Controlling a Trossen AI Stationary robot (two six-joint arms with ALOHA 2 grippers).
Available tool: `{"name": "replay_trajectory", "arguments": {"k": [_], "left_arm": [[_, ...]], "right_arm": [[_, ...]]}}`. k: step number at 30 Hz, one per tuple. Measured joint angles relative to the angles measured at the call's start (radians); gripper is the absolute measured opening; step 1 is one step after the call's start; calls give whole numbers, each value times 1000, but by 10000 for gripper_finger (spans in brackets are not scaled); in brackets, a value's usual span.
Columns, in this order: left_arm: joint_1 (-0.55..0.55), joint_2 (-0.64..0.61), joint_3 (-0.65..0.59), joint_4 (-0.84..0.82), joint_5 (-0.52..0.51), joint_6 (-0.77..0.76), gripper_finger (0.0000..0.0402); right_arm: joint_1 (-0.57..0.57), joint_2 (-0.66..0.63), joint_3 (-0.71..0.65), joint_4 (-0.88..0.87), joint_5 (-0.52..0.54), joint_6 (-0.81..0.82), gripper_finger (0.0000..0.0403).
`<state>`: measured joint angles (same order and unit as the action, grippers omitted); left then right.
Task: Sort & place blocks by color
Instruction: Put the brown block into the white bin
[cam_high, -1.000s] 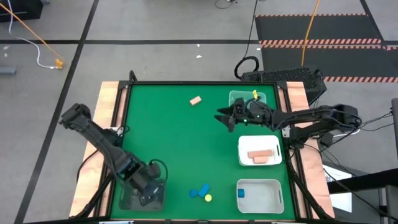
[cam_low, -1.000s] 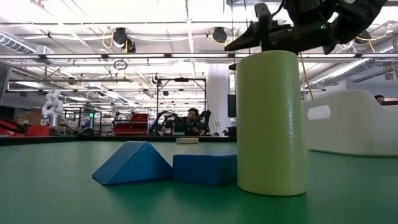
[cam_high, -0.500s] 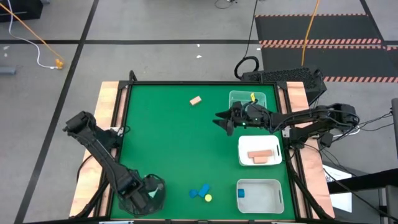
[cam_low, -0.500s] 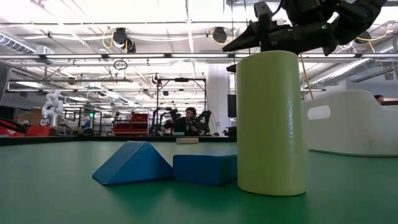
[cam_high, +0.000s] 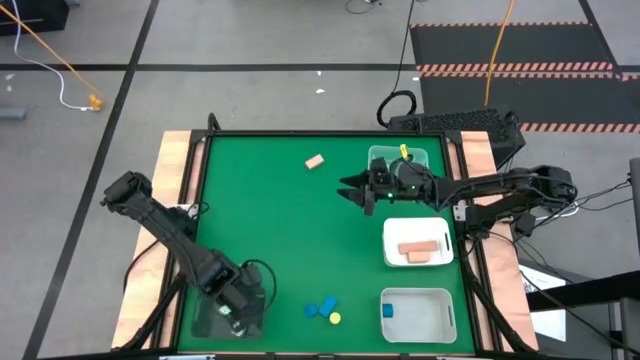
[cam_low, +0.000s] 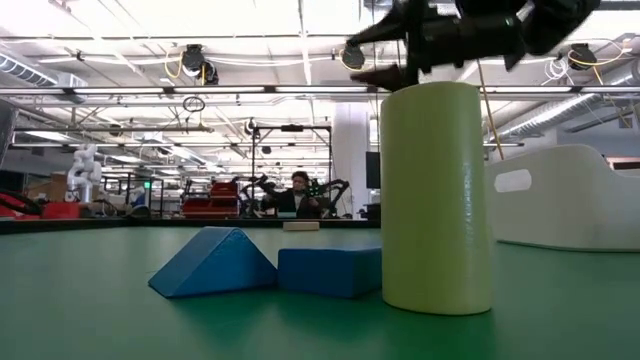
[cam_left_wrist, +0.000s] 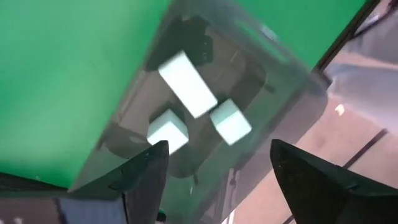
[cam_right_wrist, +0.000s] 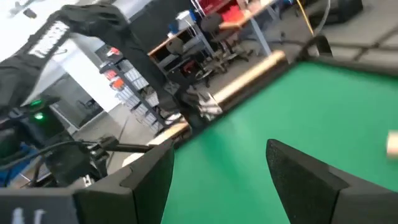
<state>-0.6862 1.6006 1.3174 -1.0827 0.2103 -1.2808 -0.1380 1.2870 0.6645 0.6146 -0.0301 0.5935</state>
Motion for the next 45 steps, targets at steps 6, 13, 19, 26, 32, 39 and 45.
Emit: {"name": "replay_trajectory", "arguments": {"k": [6, 13, 19, 26, 32, 39, 45], "left_arm": [[115, -31, 0, -32, -24, 96, 260], [265, -46, 0, -43, -327, 275, 263], [440, -36, 0, -5, -542, 363, 262], [707, -7, -1, 157, -552, 552, 249], [905, 65, 0, 488, -452, 686, 243], [1035, 206, -1, 599, -446, 764, 245], [1089, 307, 0, 651, -441, 817, 246]], "right_arm": [[9, 1, 182, -273, 48, -257, 247], [-27, 30, 294, -553, 164, -462, 247], [-52, 30, 294, -676, 164, -465, 247], [-50, 30, 294, -791, 164, -486, 247], [-50, 30, 294, -824, 165, -441, 247], [-50, 30, 294, -826, 164, -422, 247], [-50, 30, 294, -828, 164, -422, 247]]}}
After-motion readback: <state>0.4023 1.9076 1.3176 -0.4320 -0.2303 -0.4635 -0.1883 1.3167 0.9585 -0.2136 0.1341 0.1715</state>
